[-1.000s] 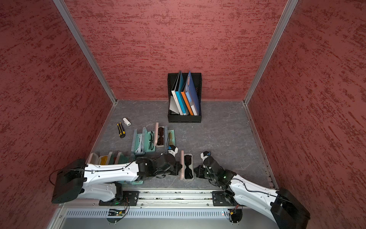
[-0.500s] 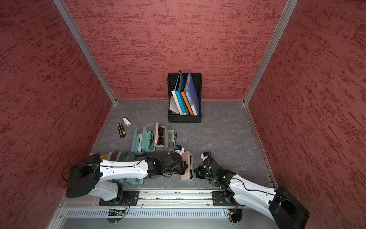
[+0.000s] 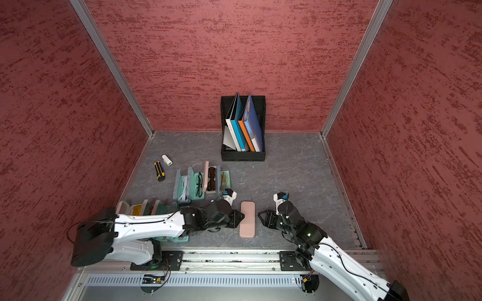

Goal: Close the glasses case
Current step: Close the glasses case at the center of the board, then move the glasses case to the center of the board.

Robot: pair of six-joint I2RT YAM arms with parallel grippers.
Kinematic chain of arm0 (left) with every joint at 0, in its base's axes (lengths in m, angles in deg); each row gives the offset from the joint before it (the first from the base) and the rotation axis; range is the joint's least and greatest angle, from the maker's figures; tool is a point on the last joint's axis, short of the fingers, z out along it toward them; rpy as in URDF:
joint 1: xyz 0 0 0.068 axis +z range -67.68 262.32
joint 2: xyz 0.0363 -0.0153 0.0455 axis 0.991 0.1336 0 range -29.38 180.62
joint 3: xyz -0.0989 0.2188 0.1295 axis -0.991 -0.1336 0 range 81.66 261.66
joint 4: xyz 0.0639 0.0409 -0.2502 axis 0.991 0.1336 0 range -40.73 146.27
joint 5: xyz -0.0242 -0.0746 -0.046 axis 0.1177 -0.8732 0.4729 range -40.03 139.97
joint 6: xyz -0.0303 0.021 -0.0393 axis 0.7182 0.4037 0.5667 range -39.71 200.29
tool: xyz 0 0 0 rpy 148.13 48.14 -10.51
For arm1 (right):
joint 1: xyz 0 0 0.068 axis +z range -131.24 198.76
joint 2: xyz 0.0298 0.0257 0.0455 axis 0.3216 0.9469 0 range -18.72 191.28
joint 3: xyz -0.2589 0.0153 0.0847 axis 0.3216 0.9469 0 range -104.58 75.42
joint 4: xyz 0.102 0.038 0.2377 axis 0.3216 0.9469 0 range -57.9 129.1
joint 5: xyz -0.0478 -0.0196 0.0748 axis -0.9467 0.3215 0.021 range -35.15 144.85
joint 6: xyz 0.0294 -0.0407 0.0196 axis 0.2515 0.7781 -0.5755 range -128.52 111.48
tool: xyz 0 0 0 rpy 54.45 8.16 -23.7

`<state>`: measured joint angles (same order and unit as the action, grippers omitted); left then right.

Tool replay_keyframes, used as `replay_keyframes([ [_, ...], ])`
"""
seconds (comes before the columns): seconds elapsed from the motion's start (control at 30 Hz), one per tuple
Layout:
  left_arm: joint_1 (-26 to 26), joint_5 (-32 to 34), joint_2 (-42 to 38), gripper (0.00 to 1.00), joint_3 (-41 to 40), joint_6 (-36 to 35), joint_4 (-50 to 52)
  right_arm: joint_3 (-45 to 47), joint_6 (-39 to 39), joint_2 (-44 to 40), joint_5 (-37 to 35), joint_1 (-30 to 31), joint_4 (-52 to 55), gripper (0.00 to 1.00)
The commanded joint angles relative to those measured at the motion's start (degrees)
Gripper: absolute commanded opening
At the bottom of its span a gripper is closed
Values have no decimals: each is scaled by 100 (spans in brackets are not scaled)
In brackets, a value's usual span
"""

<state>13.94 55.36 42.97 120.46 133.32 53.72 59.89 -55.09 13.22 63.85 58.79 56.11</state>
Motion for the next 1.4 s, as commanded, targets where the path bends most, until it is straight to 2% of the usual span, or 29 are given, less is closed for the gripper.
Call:
replay_keyframes([
  [0.0, -29, 590, -1000, 60, -296, 39, 590, -212, 114, 268, 179, 268, 179, 78],
  [0.03, -44, 728, -1396, 68, -367, 42, 821, -298, 83, 400, -2, 463, 174, 84],
  [0.1, -70, 951, -2059, 78, -469, 84, 1388, -507, 22, 710, -446, 900, 228, 89],
  [0.2, -133, 1187, -2788, 84, -539, 135, 2141, -881, -101, 1344, -1153, 1473, 400, 91],
  [0.23, -161, 1263, -2937, 91, -534, 161, 2372, -1028, -159, 1610, -1360, 1652, 428, 94],
  [0.3, -243, 1434, -3079, 94, -527, 219, 2734, -1281, -227, 2211, -1671, 1941, 456, 98],
  [0.43, -474, 1616, -3096, 95, -549, 296, 2939, -1754, -444, 3160, -2287, 2351, 630, 99],
  [0.57, -603, 1702, -3105, 95, -542, 321, 2961, -2146, -630, 3723, -2774, 2623, 1015, 99],
  [1.0, -650, 1829, -3442, 95, -620, 357, 3144, -2401, -816, 4856, -2834, 2747, 554, 99],
  [1.17, -658, 1843, -3500, 95, -659, 378, 3244, -2282, -833, 4799, -2972, 2704, 491, 98],
  [1.37, -659, 1826, -3525, 94, -760, 400, 3243, -2093, -647, 4673, -2978, 2350, 476, 89],
])
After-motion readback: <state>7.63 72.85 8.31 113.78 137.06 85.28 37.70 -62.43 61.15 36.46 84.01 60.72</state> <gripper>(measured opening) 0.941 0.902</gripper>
